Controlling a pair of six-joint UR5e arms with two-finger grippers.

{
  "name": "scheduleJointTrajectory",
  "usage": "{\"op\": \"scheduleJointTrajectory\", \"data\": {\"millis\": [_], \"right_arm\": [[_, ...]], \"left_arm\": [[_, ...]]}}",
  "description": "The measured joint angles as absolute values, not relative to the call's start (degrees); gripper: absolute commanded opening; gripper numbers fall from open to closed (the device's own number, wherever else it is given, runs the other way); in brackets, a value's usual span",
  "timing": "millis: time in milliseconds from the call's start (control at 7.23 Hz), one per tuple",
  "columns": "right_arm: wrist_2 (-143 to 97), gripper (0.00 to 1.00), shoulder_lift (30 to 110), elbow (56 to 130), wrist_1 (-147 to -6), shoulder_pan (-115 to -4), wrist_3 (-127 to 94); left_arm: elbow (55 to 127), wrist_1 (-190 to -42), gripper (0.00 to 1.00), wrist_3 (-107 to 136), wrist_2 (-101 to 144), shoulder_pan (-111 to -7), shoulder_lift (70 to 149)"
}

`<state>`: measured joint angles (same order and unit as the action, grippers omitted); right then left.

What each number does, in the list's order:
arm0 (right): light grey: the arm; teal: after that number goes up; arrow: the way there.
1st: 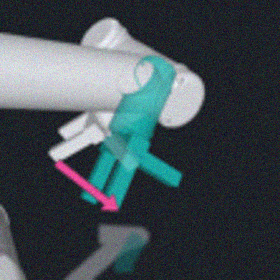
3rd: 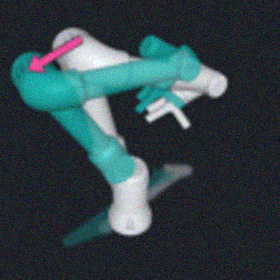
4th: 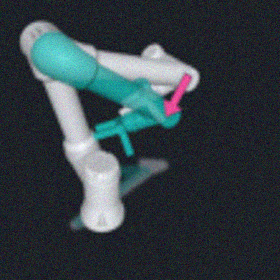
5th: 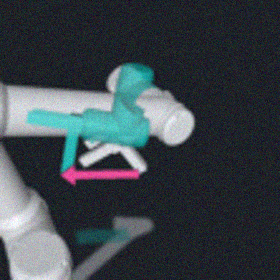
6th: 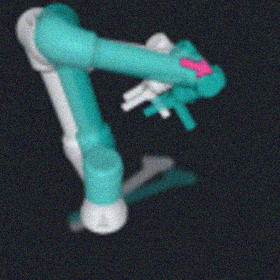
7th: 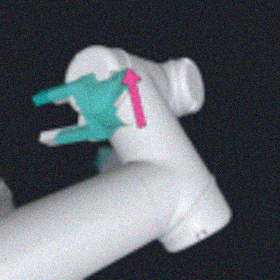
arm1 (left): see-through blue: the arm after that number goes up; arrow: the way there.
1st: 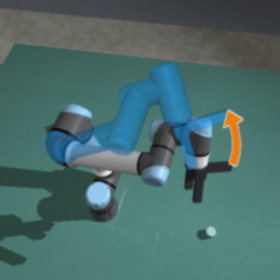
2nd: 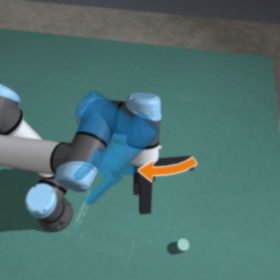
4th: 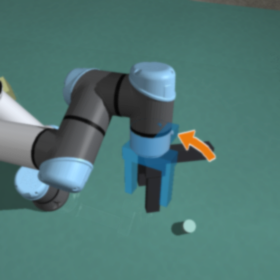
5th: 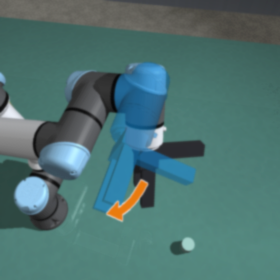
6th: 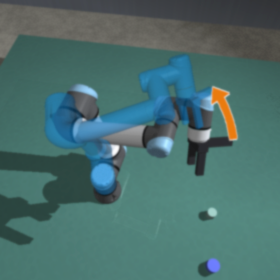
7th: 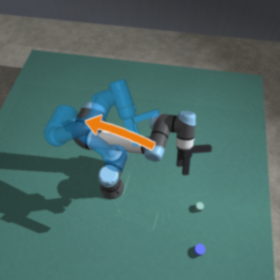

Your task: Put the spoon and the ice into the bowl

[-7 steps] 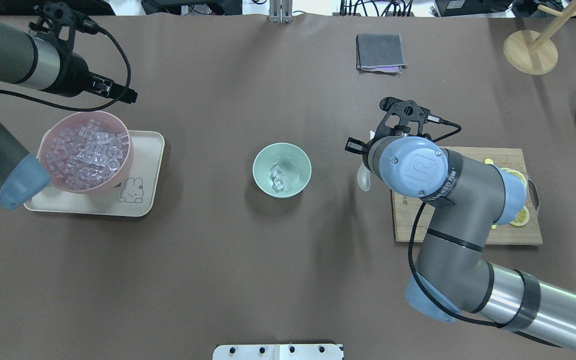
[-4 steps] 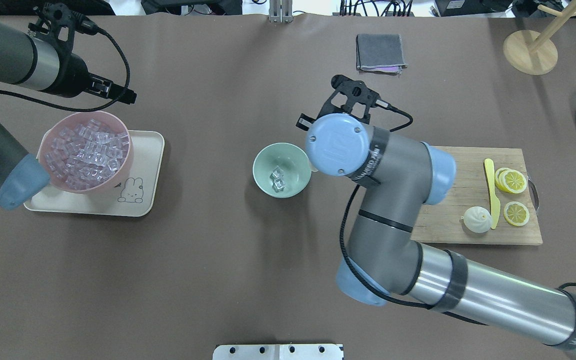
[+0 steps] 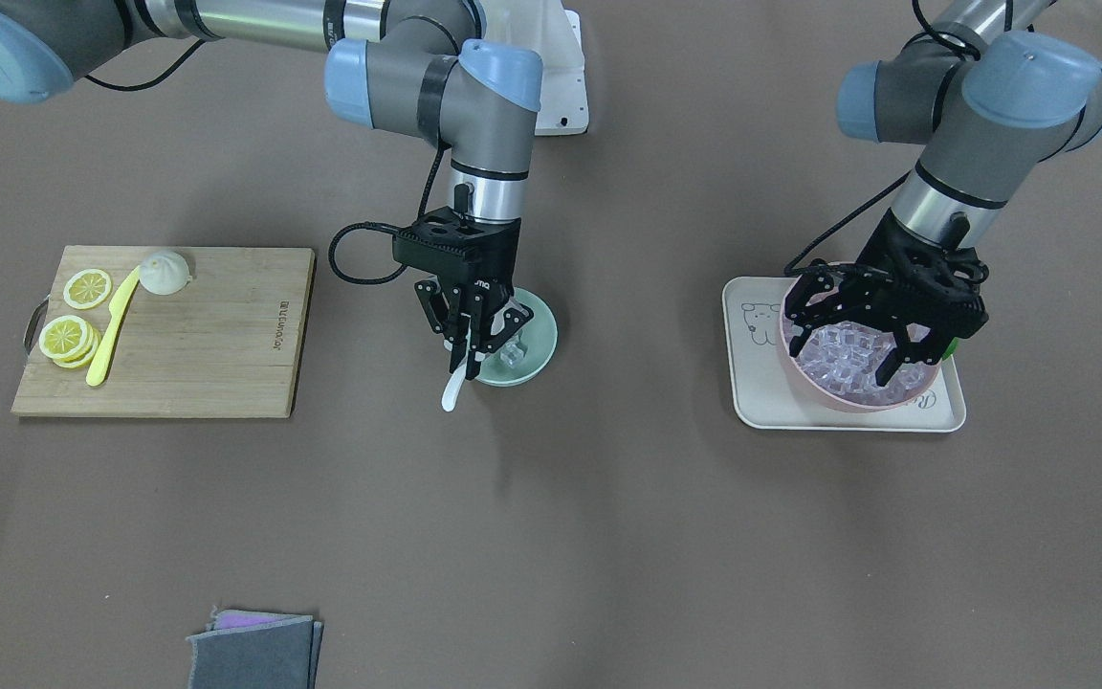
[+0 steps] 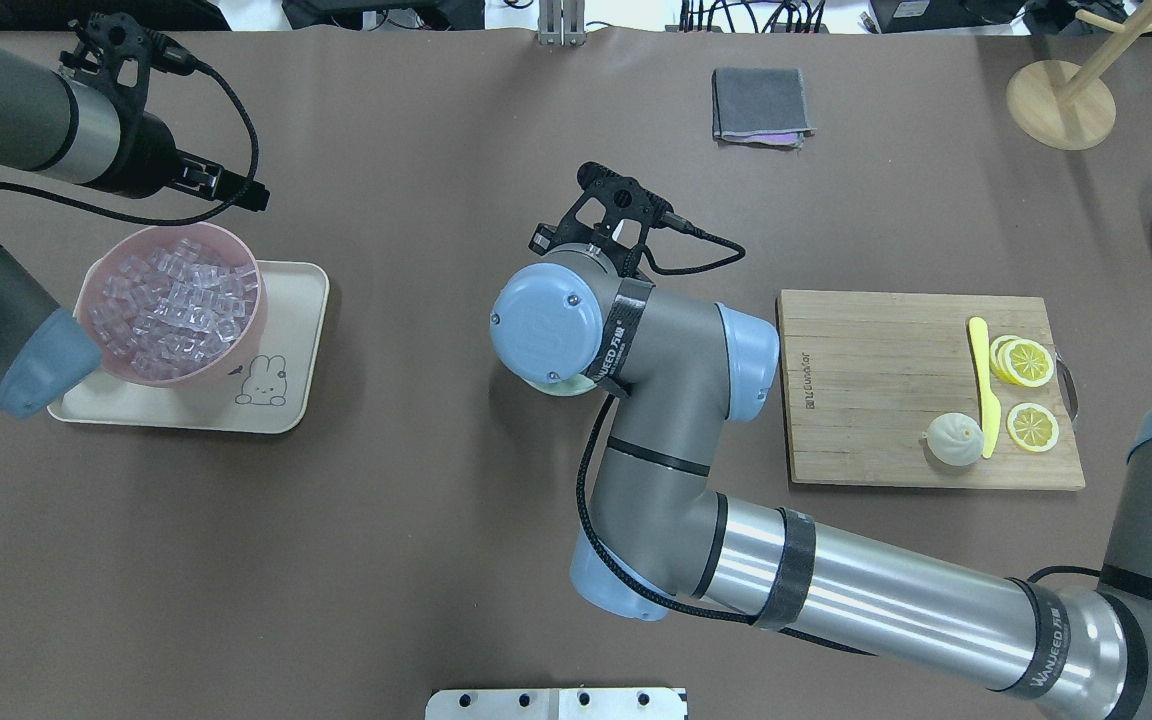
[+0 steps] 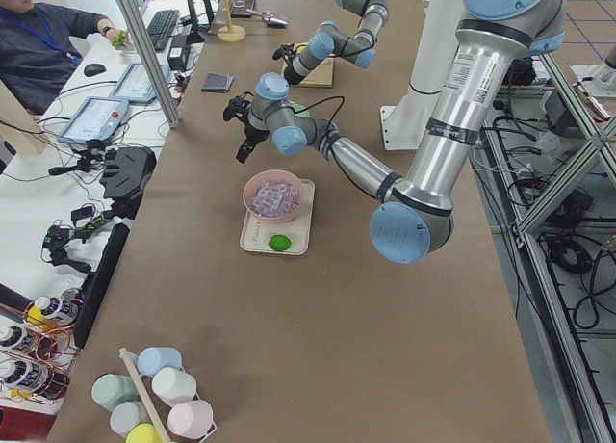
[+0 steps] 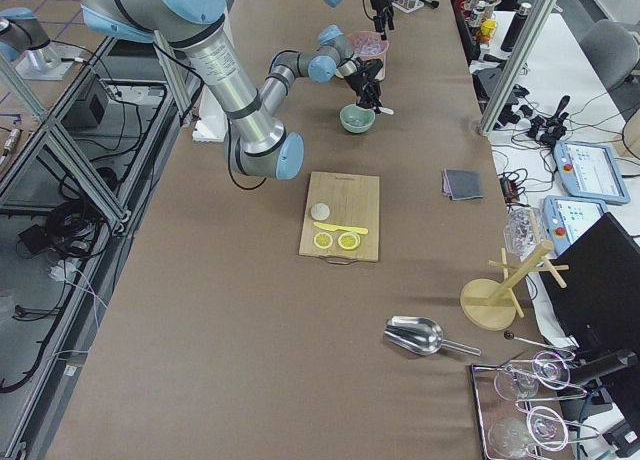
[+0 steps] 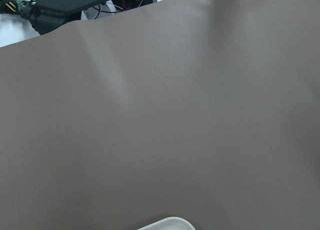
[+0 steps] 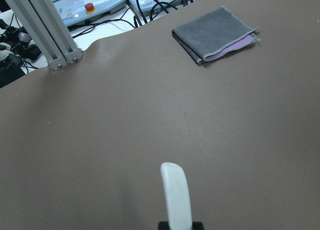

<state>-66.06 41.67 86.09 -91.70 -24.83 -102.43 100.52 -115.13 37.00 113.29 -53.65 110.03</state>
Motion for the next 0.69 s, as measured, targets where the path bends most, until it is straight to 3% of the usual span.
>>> {"op": "scheduleJointTrajectory", "data": {"millis": [277, 553, 692], "right_arm": [[-62.1, 0.24, 41.5, 84.5, -91.4, -23.3, -102.9], [-61.1, 0.99, 41.5, 84.4, -91.3, -21.6, -103.0], [-60.5, 1.00, 41.6, 84.5, -91.2, -20.7, -103.0]], "left_arm": [[100.2, -115.1, 0.98, 37.0, 113.3, -53.7, 110.1], [100.1, -115.1, 0.98, 37.0, 113.3, -53.7, 110.1], [100.0, -115.1, 0.98, 37.0, 113.3, -53.7, 110.1]]}}
